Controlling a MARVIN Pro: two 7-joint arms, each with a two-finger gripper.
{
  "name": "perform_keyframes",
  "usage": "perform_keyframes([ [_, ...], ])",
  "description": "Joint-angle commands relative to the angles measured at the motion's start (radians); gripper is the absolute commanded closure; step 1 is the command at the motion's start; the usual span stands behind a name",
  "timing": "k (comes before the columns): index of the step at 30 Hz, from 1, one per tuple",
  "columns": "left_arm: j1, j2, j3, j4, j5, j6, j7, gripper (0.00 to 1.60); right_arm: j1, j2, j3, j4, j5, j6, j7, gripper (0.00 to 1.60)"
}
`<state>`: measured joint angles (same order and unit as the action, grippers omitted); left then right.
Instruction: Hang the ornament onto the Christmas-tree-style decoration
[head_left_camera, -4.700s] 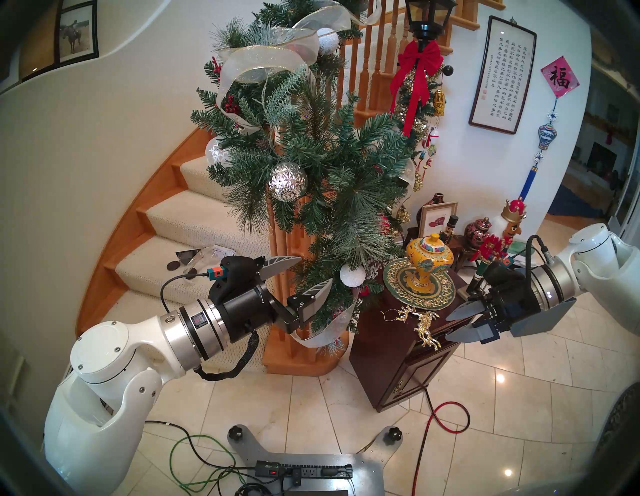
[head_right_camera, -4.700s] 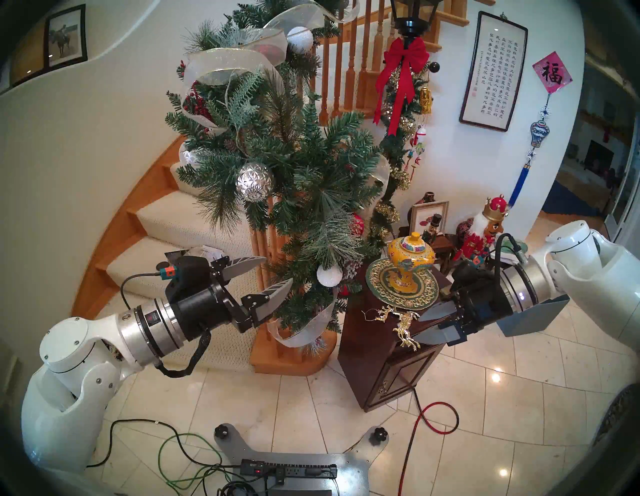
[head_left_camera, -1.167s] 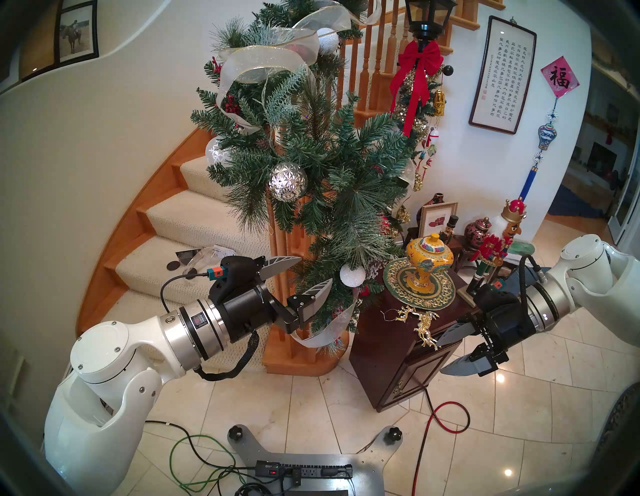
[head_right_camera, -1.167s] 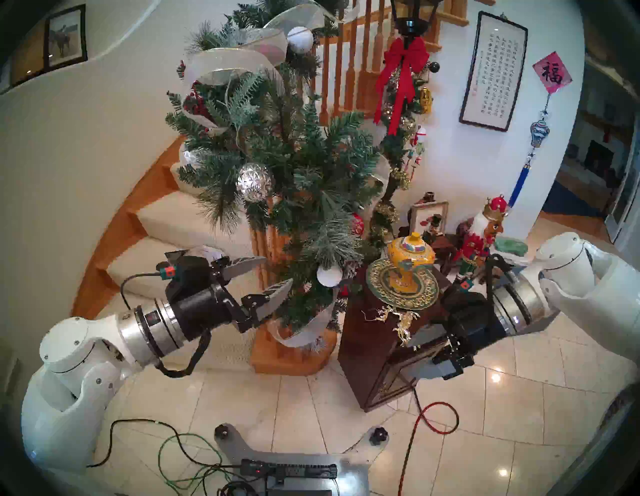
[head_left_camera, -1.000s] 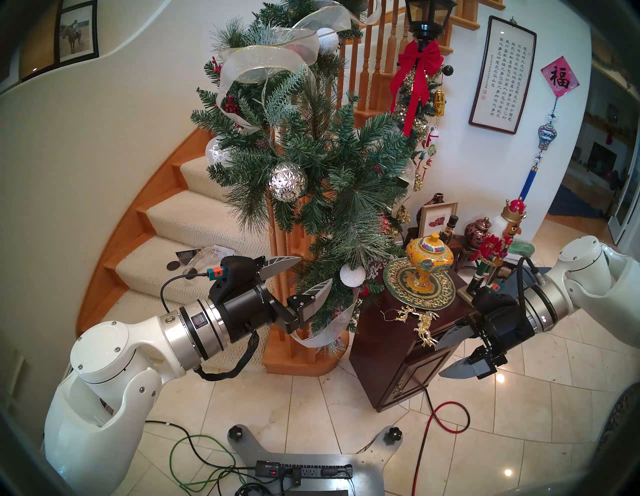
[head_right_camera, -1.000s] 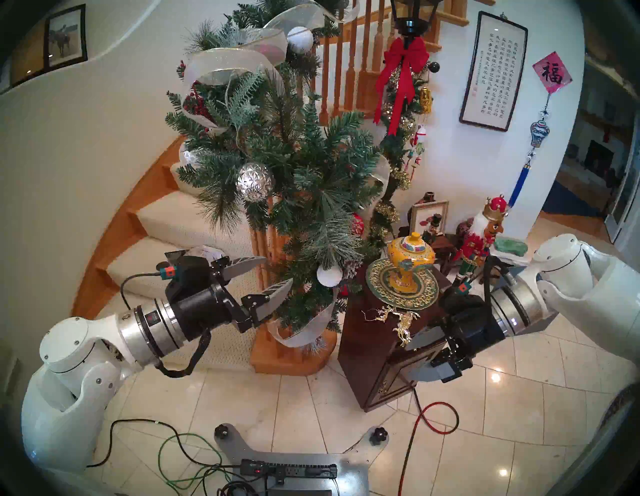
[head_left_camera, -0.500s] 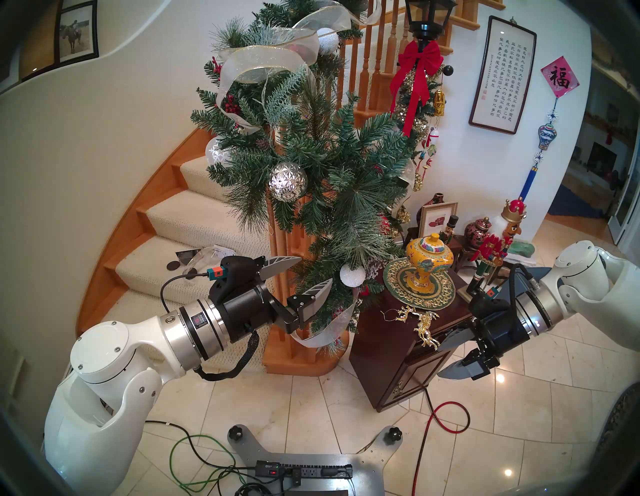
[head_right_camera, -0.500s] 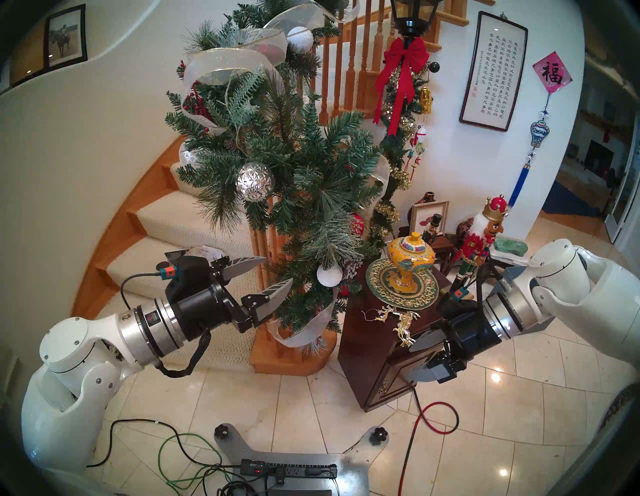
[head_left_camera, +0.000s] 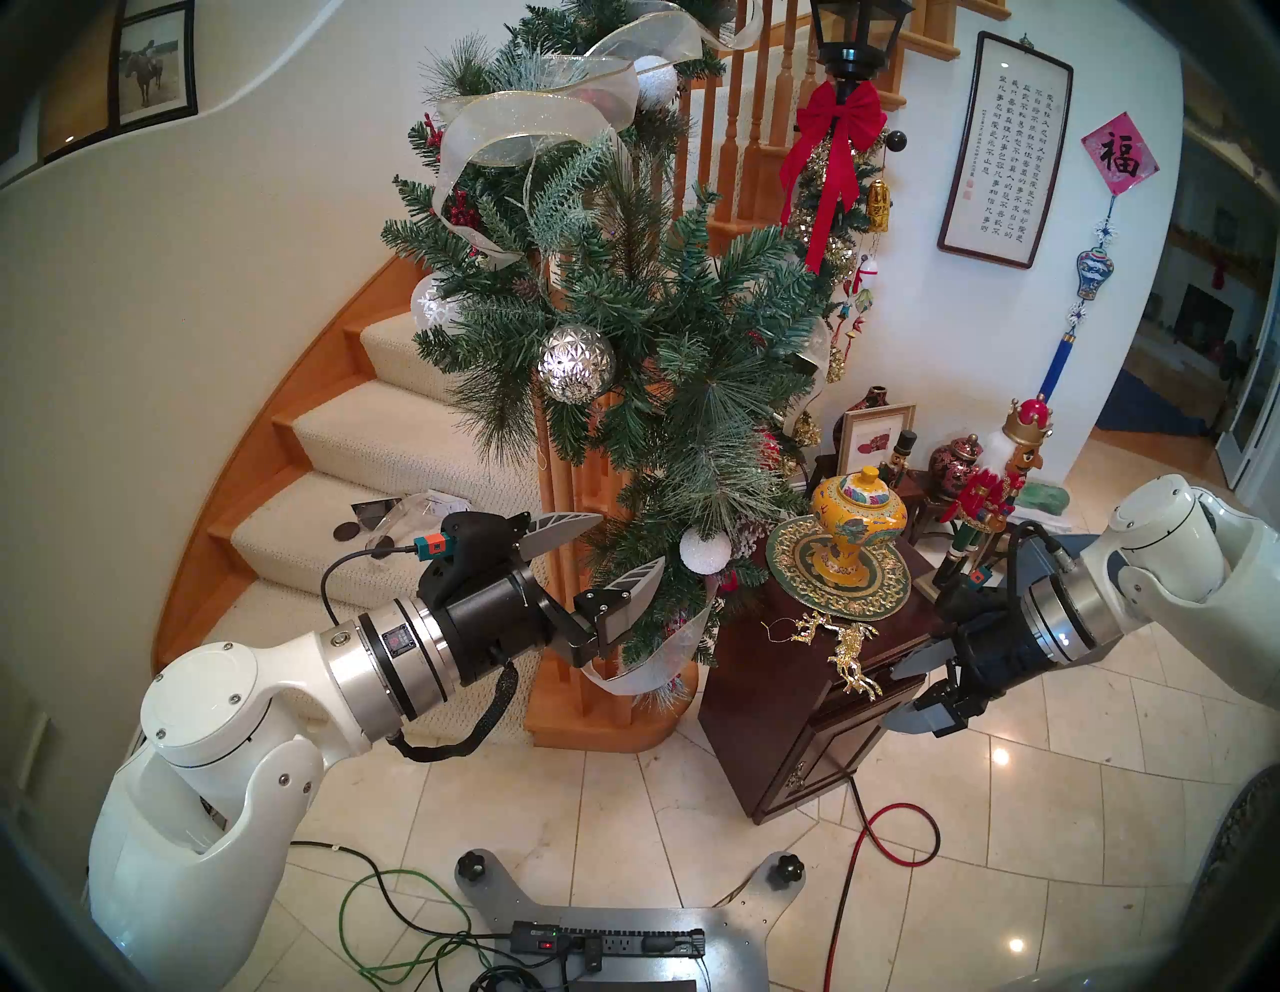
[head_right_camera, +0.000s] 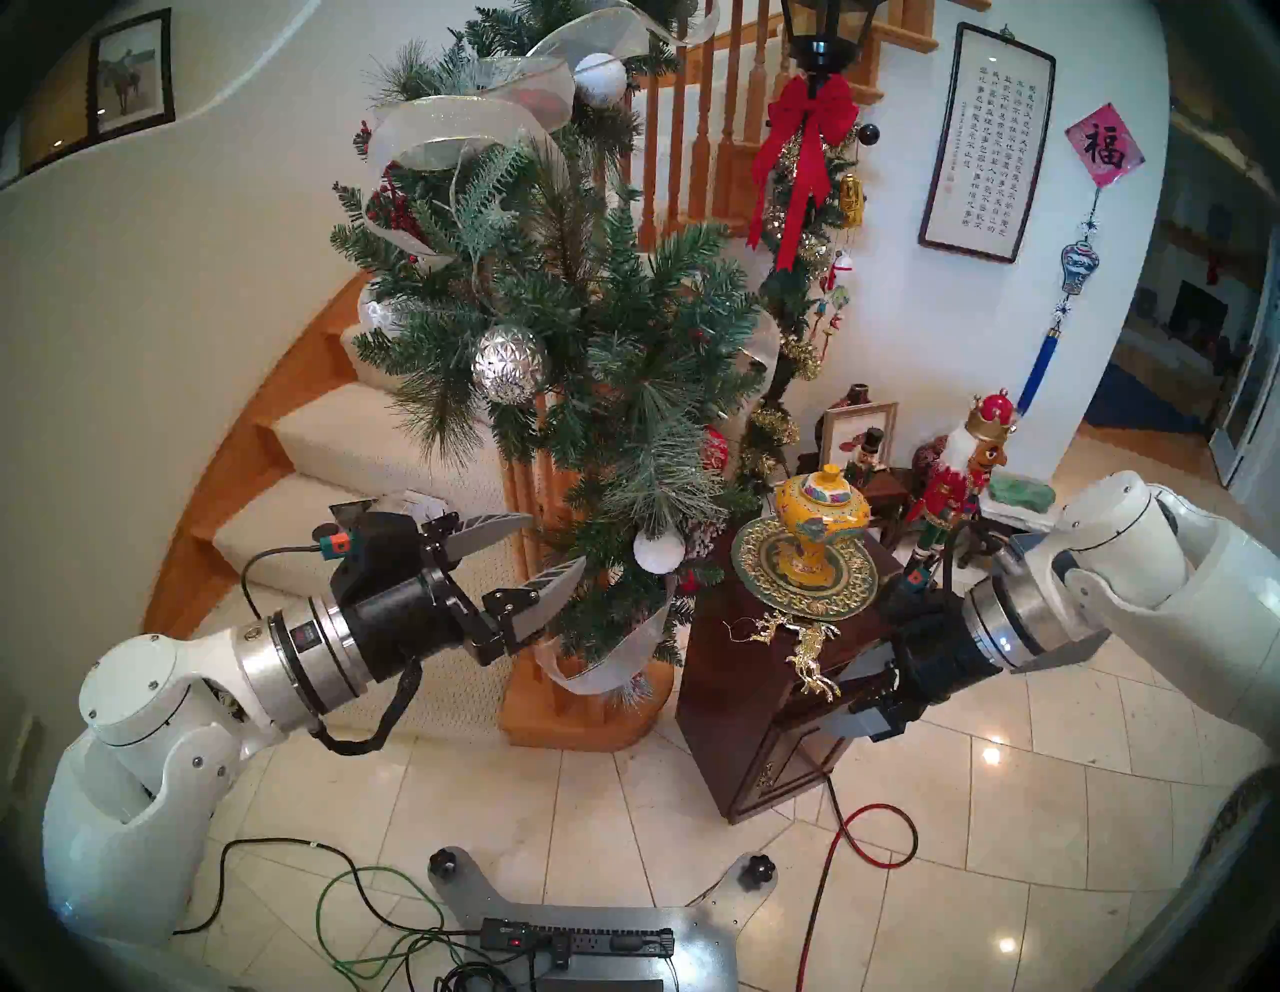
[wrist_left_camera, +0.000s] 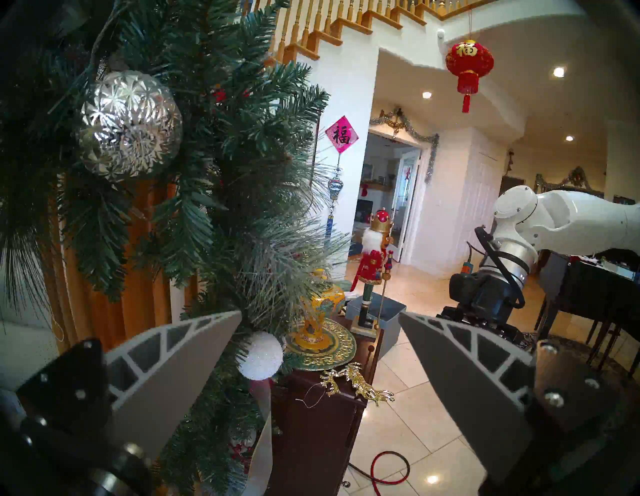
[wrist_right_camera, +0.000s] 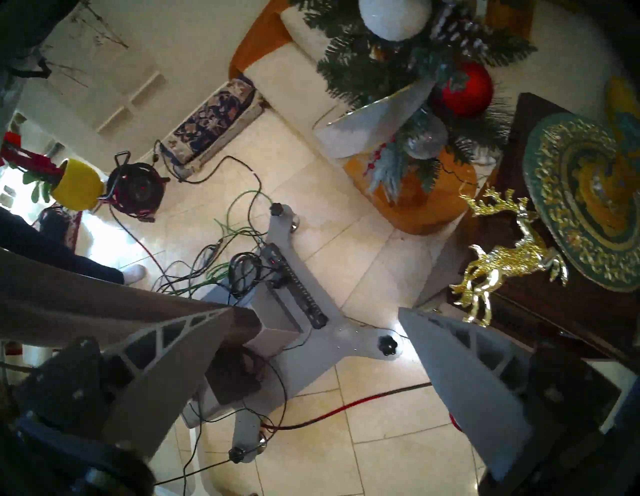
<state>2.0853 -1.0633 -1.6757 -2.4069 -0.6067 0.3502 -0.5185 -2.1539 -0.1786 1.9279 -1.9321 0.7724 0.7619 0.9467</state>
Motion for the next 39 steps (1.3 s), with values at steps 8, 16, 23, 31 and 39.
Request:
perform_keyframes([
  [8,0.000,0.000,-0.001,-0.006,0.000,-0.001,0.000,0.00,-0.069,-0.074,0.088,-0.060,-0.106,0.059,-0.006,0.00],
  [16,0.000,0.000,-0.001,-0.006,0.000,-0.001,0.000,0.00,-0.069,-0.085,0.080,-0.079,-0.139,0.059,-0.037,0.00],
  [23,0.000,0.000,-0.001,-0.006,0.000,-0.001,0.000,0.00,-0.002,-0.051,0.010,-0.058,-0.099,0.036,-0.085,0.00],
  [31,0.000,0.000,-0.001,-0.006,0.000,-0.001,0.000,0.00,0.072,-0.010,-0.092,-0.050,-0.050,0.010,-0.139,0.00],
  [39,-0.001,0.000,-0.001,-0.006,0.000,-0.001,0.000,0.00,0.150,0.004,-0.180,-0.051,0.003,-0.003,-0.183,0.00],
])
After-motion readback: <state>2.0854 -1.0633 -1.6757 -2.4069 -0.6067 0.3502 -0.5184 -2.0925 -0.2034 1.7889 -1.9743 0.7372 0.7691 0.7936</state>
